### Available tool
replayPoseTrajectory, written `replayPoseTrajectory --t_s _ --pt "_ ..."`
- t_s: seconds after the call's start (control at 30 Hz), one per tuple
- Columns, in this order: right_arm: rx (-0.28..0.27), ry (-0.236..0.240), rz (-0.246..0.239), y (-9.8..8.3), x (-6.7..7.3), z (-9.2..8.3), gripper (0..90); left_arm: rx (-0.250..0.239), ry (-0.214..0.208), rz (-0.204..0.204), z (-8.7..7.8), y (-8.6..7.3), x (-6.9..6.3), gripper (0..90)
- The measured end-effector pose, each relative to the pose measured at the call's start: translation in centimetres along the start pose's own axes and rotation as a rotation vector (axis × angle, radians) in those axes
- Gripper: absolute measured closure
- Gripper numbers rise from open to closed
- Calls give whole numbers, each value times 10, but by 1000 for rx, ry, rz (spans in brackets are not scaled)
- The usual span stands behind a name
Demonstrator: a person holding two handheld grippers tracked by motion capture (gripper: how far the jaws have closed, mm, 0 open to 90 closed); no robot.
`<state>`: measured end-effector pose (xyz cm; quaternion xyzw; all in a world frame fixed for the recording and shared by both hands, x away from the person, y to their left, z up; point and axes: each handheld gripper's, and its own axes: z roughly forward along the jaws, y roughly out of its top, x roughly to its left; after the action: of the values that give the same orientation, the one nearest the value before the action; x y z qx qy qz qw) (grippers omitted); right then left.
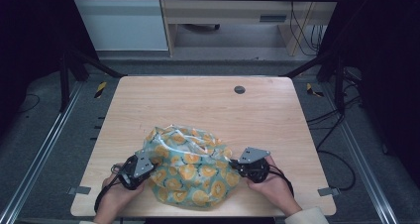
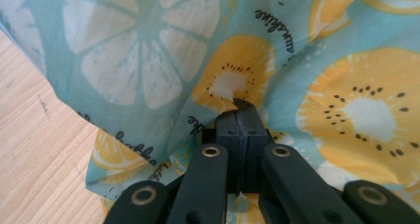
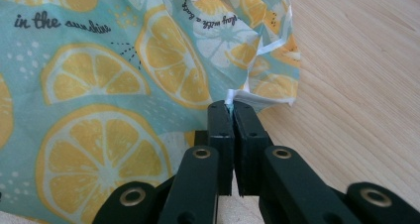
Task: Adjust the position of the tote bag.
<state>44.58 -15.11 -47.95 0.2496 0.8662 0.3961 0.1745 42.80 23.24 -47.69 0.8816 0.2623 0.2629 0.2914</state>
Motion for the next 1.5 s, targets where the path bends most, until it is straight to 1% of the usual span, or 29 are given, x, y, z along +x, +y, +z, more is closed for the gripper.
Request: replayPoseTrajectory --t_s 0.1,0.13,0.23,0.33,0.4,0.43,0.47,0.5,0.53,0.57,0.6,0.63,0.7,0.73,0.8,0.9,0.97,1.0,1.07,1.13,1.17,1.2,1.23,1.27,1.3,1.33,1.4,1.47,1.5 --pt "-1 1 5 0 0 0 864 -5 -5 -17 -1 -1 1 900" --pt "0 -3 6 0 0 -1 852 -10 -8 -28 -2 -1 2 900" --pt "-12 -10 24 -1 -1 -4 804 -16 -12 -40 -4 -2 3 893" --pt "-13 -8 37 -2 -2 -7 742 -15 -21 -66 -5 -3 3 832" --pt "-11 -14 47 -4 -1 -10 675 -19 -11 -75 -7 -4 2 753" --pt "-12 -20 52 -4 -1 -12 635 -22 -8 -80 -8 -4 2 686" --pt "-13 -20 53 -5 -1 -13 597 -27 3 -84 -10 -5 1 639" --pt "-12 -23 60 -6 1 -15 540 -34 9 -98 -11 -6 1 588" --pt "-10 -27 61 -7 1 -17 512 -35 10 -117 -14 -7 1 547" --pt "-6 -33 64 -8 2 -19 493 -37 10 -132 -15 -8 2 485" --pt "-6 -35 63 -8 2 -21 480 -44 16 -151 -17 -9 2 456" --pt "-11 -36 64 -8 2 -23 458 -46 18 -157 -19 -10 2 415" --pt "-13 -42 71 -8 3 -26 435 -75 18 -202 -26 -11 4 333" --pt "-15 -45 70 -8 4 -27 433 -84 20 -208 -29 -11 4 313" --pt "-18 -52 67 -6 5 -28 428 -103 35 -202 -36 -9 4 299" --pt "-28 -59 69 -3 5 -32 421 -142 36 -208 -44 -4 6 275" --pt "-35 -67 67 -1 5 -34 421 -170 45 -205 -52 2 8 256" --pt "-38 -68 70 0 5 -34 422 -194 49 -210 -57 6 8 250" --pt "-45 -67 72 2 4 -35 425 -212 60 -204 -63 11 10 248" --pt "-48 -70 66 4 4 -36 429 -219 61 -195 -67 17 13 248" --pt "-54 -71 69 6 4 -37 431 -216 60 -188 -67 19 14 243" --pt "-57 -71 67 6 4 -37 433 -207 68 -179 -67 23 17 242" --pt "-61 -74 67 7 3 -39 434 -201 76 -180 -65 25 19 242" --pt "-67 -75 76 8 3 -39 435 -183 76 -183 -62 27 24 240" --pt "-75 -73 78 9 2 -40 434 -182 62 -198 -60 28 27 230" --pt "-80 -74 80 10 2 -42 433 -176 49 -203 -58 29 30 218" --pt "-89 -73 82 13 2 -44 428 -144 30 -208 -53 31 36 187" --pt "-98 -69 89 17 1 -46 416 -131 21 -211 -48 31 40 186" --pt "-101 -68 91 20 0 -47 411 -131 6 -225 -45 30 42 187"
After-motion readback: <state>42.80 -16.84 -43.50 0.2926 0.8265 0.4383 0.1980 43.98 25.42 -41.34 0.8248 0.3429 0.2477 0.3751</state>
